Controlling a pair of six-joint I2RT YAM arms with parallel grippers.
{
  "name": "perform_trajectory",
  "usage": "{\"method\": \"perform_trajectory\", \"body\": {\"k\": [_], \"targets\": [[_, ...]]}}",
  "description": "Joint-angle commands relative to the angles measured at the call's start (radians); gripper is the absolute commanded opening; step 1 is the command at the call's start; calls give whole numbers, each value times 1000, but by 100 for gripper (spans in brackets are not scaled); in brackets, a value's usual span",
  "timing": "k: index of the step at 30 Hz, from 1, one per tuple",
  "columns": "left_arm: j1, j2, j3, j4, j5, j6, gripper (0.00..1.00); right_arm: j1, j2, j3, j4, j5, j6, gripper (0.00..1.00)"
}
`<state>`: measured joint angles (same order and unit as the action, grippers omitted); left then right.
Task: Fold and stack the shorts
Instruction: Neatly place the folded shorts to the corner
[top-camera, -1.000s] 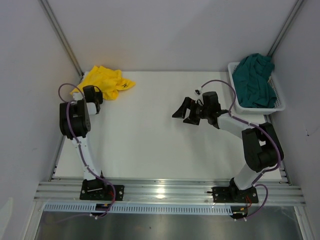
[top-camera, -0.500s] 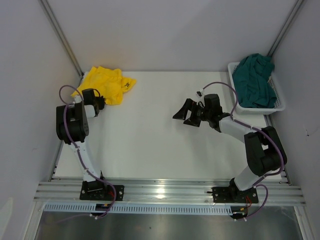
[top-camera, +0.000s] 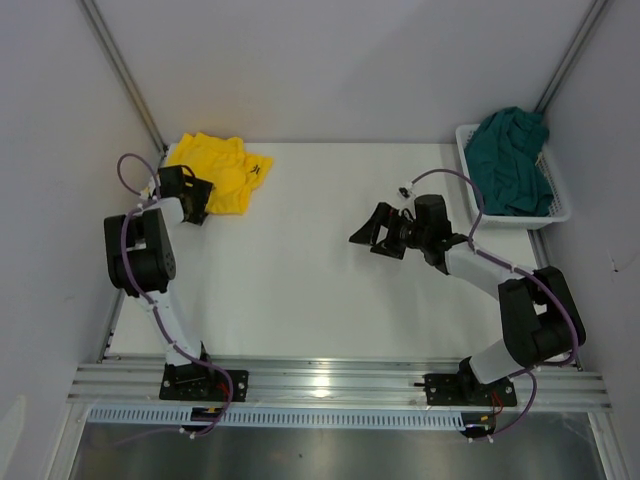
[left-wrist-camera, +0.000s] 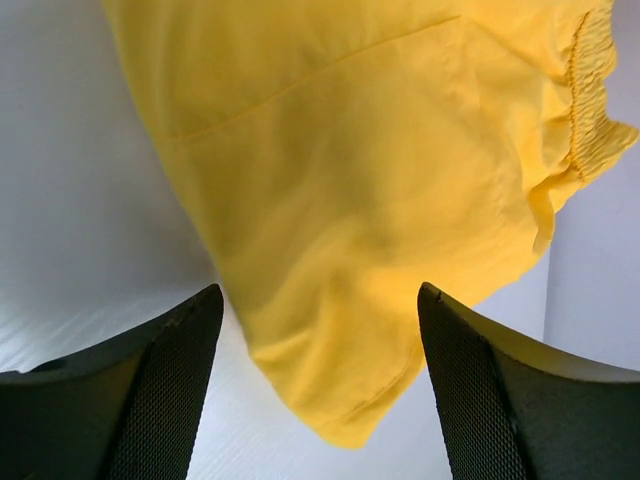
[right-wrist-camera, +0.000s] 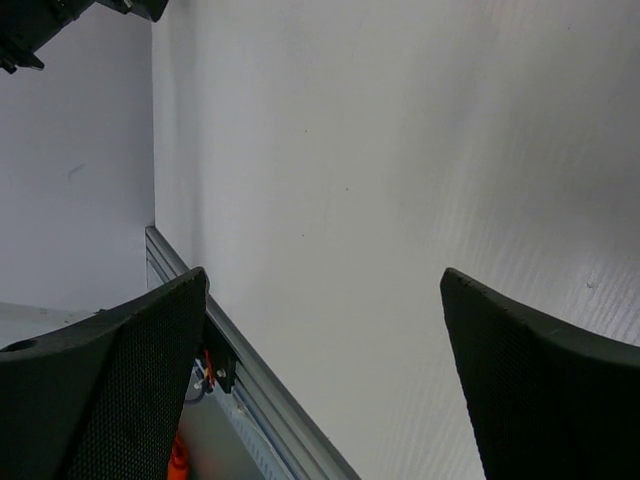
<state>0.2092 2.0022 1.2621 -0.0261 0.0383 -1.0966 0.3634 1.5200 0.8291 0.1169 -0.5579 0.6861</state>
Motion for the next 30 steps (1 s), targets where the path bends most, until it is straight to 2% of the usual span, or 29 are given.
{"method": "perform_trajectory", "body": {"k": [1,8,11,15,19,21,23,24,27,30], "targets": [[6,-94,-24,-80,17,44,81,-6,-49,-22,58,-14,12,99],[-39,-194,-112,-105,25,99,81,-11,-67,-44,69,-25,20,100],[-66,-226,-96,-115,-3,135,81,-11,-80,-56,67,-22,16,99],[-91,-195,26,-150,3,213,82,-12,-87,-70,72,-22,13,99],[-146,-51,423,-341,-20,381,82,-14,-80,-81,90,-28,24,100],[-183,45,515,-440,-70,492,83,-15,-77,-82,101,-31,30,99],[-198,104,687,-524,-118,567,85,-15,-72,-81,105,-37,35,99],[-199,162,721,-544,-127,595,86,-15,-72,-79,106,-40,35,99],[-241,297,967,-650,-137,655,87,-15,-70,-68,95,-40,29,99],[-255,362,1050,-698,-132,690,87,-20,-69,-59,86,-39,26,99]]}}
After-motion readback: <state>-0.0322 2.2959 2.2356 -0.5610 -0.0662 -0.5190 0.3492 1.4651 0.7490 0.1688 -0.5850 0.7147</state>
